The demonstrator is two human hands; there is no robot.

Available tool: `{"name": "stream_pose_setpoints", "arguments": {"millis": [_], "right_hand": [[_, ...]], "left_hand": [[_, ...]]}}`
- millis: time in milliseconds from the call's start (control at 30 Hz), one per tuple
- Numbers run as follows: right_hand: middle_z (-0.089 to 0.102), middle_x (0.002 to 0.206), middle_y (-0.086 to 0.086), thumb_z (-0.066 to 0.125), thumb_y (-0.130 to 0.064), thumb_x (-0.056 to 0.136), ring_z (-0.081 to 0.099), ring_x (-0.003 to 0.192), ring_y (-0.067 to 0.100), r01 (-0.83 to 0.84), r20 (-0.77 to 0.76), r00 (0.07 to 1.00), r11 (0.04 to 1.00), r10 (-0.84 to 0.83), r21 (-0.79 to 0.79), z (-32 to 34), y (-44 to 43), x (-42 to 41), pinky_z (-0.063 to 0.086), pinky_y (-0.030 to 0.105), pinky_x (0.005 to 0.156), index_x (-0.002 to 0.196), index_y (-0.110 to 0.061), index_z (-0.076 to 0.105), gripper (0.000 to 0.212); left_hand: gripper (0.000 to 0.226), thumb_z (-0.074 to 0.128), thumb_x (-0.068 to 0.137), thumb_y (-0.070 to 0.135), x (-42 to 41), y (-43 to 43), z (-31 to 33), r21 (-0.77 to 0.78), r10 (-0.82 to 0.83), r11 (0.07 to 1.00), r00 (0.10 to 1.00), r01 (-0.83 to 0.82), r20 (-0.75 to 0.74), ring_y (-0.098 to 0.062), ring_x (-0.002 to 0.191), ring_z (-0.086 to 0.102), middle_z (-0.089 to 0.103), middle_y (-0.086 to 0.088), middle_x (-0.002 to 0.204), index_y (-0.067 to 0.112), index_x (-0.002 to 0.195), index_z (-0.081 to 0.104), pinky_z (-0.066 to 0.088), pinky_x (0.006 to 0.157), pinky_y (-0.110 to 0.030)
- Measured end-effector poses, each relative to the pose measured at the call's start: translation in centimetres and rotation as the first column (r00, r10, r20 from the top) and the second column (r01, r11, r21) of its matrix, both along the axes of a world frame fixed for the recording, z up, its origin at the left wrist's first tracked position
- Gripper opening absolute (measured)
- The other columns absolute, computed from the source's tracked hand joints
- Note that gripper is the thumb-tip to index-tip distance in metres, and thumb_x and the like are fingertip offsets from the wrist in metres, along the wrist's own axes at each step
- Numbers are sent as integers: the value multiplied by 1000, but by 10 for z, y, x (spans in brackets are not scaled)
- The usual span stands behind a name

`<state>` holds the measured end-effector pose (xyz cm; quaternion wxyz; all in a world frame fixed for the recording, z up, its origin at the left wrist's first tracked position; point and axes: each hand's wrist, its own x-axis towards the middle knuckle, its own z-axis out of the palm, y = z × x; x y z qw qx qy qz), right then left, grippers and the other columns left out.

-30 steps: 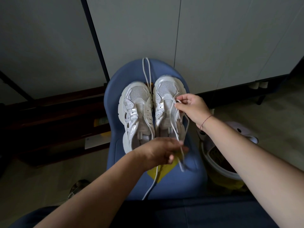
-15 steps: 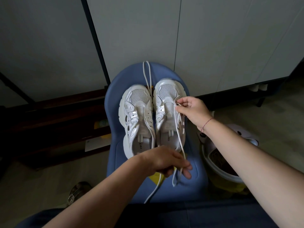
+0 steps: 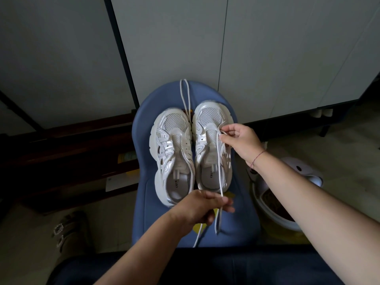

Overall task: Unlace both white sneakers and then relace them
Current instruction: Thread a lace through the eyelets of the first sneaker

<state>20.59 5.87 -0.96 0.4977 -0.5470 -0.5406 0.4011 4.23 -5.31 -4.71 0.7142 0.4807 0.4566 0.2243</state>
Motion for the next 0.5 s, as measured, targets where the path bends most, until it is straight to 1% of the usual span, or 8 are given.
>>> {"name": "stream_pose_setpoints", "arguments": {"millis": [100, 200, 267, 333, 433, 500], "right_hand": [[62, 85, -1, 68, -2, 82, 57, 75, 5, 4, -8, 1000, 1000, -4, 1, 2, 0, -2, 47, 7, 61, 100, -9, 63, 21], [61, 85, 1, 67, 0, 82, 56, 73, 5, 9, -8, 1000, 1000, -9, -1, 2, 0, -3, 47, 7, 59, 101, -6, 63, 21], [62, 86, 2, 67, -1, 81, 57, 74, 6, 11, -1, 1000, 1000, -11, -5, 1, 1, -2, 47, 9, 61, 100, -8, 63, 20], [63, 86, 1, 68, -2, 81, 58, 76, 7, 11, 11, 1000, 1000, -10, -9, 0, 1, 0, 48, 11, 65, 98, -11, 63, 19], [63, 85, -1, 68, -4, 81, 58, 77, 6, 9, 22, 1000, 1000, -9, -13, 0, 2, 1, 47, 13, 68, 96, -13, 63, 19], [63, 85, -1, 68, -3, 81, 58, 76, 6, 5, 22, 1000, 1000, -5, -16, 0, 2, 1, 48, 14, 69, 96, -14, 62, 19]], "left_hand": [[15, 61, 94, 20, 1, 1, 1, -29, 50, 998, 997, -48, 51, -7, 39, 39, 75, -5, 101, 10, 100, 69, 36, 45, -16], [17, 57, 96, 21, 4, 5, 7, -102, 114, 990, 980, -99, 160, -8, 38, 38, 74, -5, 96, 9, 105, 65, 35, 42, -15], [18, 49, 100, 21, 4, 10, 13, -136, 151, 983, 964, -123, 219, -8, 37, 38, 72, -8, 95, 8, 106, 60, 35, 40, -15], [20, 44, 102, 24, 4, 16, 18, -152, 187, 977, 952, -153, 244, -8, 36, 37, 71, -10, 95, 9, 103, 58, 34, 39, -16], [22, 44, 102, 23, 3, 24, 21, -182, 248, 962, 929, -204, 273, -7, 35, 36, 70, -12, 92, 9, 97, 60, 33, 38, -15], [23, 44, 102, 20, 2, 28, 22, -207, 297, 947, 912, -245, 283, -7, 35, 36, 71, -11, 84, 5, 100, 62, 34, 37, -14]]}}
